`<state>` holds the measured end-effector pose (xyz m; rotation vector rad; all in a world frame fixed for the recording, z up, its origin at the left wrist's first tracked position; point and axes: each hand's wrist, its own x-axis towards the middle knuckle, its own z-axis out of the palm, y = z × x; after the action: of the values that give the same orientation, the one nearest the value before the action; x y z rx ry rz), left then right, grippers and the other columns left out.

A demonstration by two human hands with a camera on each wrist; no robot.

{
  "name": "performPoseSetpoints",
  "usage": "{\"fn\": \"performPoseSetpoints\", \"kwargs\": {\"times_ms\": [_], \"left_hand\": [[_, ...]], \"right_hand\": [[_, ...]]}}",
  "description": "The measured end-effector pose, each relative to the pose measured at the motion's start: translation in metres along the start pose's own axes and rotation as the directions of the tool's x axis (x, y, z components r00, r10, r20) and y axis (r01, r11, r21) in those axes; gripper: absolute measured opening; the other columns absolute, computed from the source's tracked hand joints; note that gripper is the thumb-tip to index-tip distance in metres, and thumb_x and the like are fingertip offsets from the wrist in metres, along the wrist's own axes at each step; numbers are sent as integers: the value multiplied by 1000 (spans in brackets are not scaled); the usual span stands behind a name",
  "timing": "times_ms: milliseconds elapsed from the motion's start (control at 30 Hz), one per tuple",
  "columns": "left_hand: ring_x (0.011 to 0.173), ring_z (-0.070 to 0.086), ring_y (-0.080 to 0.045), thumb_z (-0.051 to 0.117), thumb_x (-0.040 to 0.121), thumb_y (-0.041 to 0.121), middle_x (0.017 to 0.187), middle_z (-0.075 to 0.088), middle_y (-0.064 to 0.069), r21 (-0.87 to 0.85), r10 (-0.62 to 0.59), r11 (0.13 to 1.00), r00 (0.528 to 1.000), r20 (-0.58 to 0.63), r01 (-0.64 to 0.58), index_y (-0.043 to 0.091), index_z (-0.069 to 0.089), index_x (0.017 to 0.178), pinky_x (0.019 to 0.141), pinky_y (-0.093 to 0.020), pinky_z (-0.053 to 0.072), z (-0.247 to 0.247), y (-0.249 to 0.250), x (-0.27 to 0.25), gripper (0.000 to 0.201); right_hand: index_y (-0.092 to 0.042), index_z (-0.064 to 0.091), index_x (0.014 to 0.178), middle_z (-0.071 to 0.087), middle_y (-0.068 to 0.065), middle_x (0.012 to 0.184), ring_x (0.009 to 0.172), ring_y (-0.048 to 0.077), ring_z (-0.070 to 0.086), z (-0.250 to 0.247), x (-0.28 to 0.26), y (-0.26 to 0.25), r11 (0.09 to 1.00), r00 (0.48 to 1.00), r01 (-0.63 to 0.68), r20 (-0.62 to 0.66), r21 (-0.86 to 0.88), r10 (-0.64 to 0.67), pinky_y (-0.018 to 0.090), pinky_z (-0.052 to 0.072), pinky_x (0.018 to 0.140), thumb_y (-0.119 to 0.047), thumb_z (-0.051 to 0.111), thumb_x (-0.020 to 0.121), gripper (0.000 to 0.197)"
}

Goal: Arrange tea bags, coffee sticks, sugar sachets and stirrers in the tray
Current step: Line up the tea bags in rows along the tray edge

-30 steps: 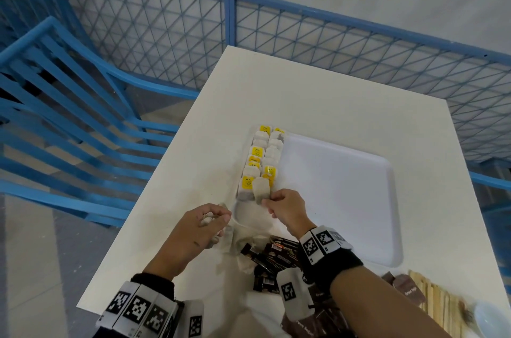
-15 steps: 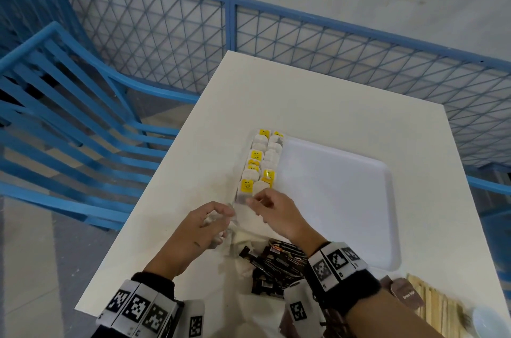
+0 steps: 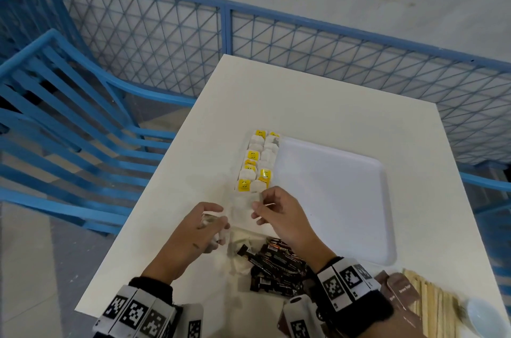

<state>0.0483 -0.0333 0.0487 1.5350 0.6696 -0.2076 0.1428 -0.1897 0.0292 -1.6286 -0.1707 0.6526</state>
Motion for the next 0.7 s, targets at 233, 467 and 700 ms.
{"fn": "performPoseSetpoints", "kwargs": {"times_ms": [233, 467, 700], "left_hand": [[45, 44, -4, 49, 92, 39, 60, 61, 7, 78, 22, 997, 995, 95, -30, 8, 62, 84, 49, -15, 38, 8, 8, -3, 34], [43, 39, -5, 54, 93, 20, 57, 51, -3, 84, 62, 994, 996, 69, -68, 16, 58, 70, 47, -15, 34, 5, 4, 1, 24], [44, 44, -2, 57, 92, 22, 57, 57, 8, 111, 51, 992, 997, 55, -56, 16, 61, 91, 47, -14, 36, 4, -7, 4, 7]], "right_hand": [[-4, 65, 87, 57, -6, 89, 81, 0, 61, 9, -13, 17, 827, 883, 458, 64, -325, -464, 12, 51, 77, 2, 66, 76, 12], [-13, 68, 92, 64, -3, 94, 84, 6, 65, 9, -20, 20, 916, 937, 350, 91, -197, -338, 22, 55, 78, -13, 70, 81, 11], [-21, 65, 82, 68, 1, 81, 71, 12, 62, 6, -7, 27, 983, 989, -36, 131, -181, 60, 28, 54, 69, -13, 71, 81, 10]]}}
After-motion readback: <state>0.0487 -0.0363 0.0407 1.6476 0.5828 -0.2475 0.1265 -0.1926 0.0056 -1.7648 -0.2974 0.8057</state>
